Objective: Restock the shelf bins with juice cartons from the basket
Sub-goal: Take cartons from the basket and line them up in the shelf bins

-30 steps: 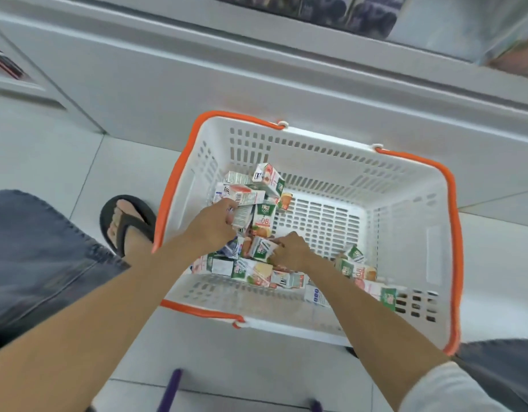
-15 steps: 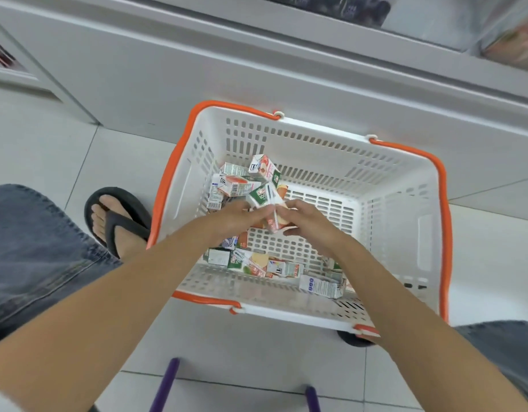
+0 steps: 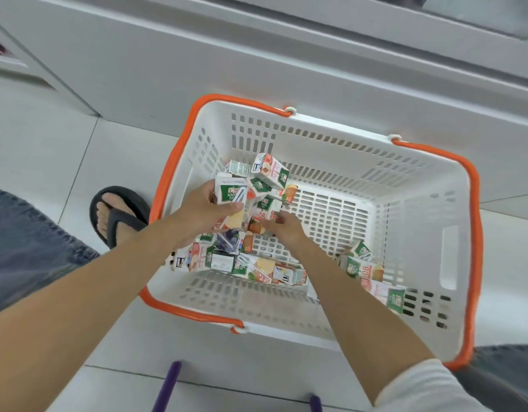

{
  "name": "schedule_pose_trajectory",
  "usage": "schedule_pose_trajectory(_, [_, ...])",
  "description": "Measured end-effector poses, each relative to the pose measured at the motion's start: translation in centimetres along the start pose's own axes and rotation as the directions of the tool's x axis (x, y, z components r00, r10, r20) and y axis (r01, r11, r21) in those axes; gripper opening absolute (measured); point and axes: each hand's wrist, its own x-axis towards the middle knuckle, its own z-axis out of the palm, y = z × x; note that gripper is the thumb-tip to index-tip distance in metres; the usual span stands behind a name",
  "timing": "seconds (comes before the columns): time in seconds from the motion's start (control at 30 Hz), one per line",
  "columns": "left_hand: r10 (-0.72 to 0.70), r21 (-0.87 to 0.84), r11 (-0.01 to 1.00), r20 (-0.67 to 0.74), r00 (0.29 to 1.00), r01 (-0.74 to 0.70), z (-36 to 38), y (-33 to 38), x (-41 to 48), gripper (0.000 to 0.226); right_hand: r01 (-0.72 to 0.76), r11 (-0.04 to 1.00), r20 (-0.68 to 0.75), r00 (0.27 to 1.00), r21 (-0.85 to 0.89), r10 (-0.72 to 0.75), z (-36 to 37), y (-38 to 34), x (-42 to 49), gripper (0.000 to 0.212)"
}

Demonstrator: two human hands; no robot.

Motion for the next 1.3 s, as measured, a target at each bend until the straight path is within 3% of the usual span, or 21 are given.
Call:
schedule_pose_trajectory(0.07, [0.018, 0.033, 0.999, -0.002, 1.000, -0.018, 0.3, 0.2, -0.2, 0.039, 0.011, 1.000, -0.023, 1.000, 0.013, -0.011, -0.4, 0.1, -0.5, 0.034])
schedule_pose_trajectory(0.17, [0.037, 0.043, 0.998, 0.002, 0.999, -0.037, 0.7, 0.8, -0.7, 0.029, 0.051, 0.992, -0.023, 0.999, 0.116, -0.049, -2.9, -0.5, -2.4, 0.010])
schedule_pose_trajectory(0.27, [0.025, 0.020, 0.999, 0.021, 0.999, -0.026, 1.4, 2.1, -1.7, 0.027, 0.123, 0.965, 0.052, 0.989, 0.232, -0.138, -6.9, -2.6, -5.7, 0.016])
schedule_pose_trajectory(0.4, [0.000, -0.005, 1.000, 0.190, 0.982, 0.001, 4.3, 5.7, -4.2, 0.101, 0.221, 0.908, 0.204, 0.930, 0.356, -0.306, -11.3, -7.1, -11.4, 0.037])
schedule_pose_trajectory(0.47, [0.037, -0.034, 0.999, 0.289, 0.957, -0.029, 6.6, 7.9, -6.0, 0.120, 0.283, 0.896, 0.217, 0.904, 0.343, -0.369, -12.5, -8.9, -14.3, 0.043])
schedule_pose_trajectory(0.63, [0.167, -0.064, 0.986, 0.404, 0.899, -0.155, 10.6, 13.2, -9.7, 0.094, 0.462, 0.884, 0.035, 0.884, 0.075, -0.466, -16.5, -11.4, -20.6, 0.063])
schedule_pose_trajectory(0.8, [0.369, -0.026, 0.917, 0.433, 0.822, -0.398, 14.7, 20.5, -12.7, 0.055, 0.464, 0.826, 0.200, 0.819, 0.319, -0.538, -23.2, -14.3, -25.1, 0.075])
schedule_pose_trajectory(0.93, [0.527, 0.019, 0.805, 0.436, 0.729, -0.593, 17.5, 26.9, -15.1, 0.058, 0.543, 0.754, 0.181, 0.754, 0.369, -0.631, -28.8, -17.4, -28.3, 0.068])
schedule_pose_trajectory(1.0, [0.588, 0.064, 0.730, 0.447, 0.674, -0.680, 19.0, 29.5, -16.0, 0.059, 0.612, 0.728, 0.153, 0.723, 0.310, -0.673, -31.3, -18.8, -29.6, 0.062])
schedule_pose_trajectory(1.1, [0.660, 0.127, 0.611, 0.463, 0.591, -0.781, 21.0, 32.8, -16.6, 0.061, 0.701, 0.677, 0.017, 0.692, 0.226, -0.722, -34.8, -20.4, -30.7, 0.057])
schedule_pose_trajectory(1.17, [0.716, 0.289, 0.443, 0.455, 0.529, -0.848, 22.1, 34.9, -16.1, 0.081, 0.742, 0.639, -0.140, 0.668, 0.203, -0.731, -37.1, -21.1, -30.5, 0.060])
schedule_pose_trajectory(1.23, [0.770, 0.570, 0.233, 0.387, 0.508, -0.788, 22.7, 36.7, -15.0, 0.114, 0.765, 0.609, -0.278, 0.644, 0.212, -0.713, -39.0, -21.7, -29.9, 0.055])
schedule_pose_trajectory(1.3, [0.806, 0.706, 0.150, 0.318, 0.499, -0.692, 22.7, 38.3, -13.6, 0.132, 0.793, 0.564, -0.410, 0.605, 0.232, -0.682, -40.9, -22.3, -28.7, 0.052])
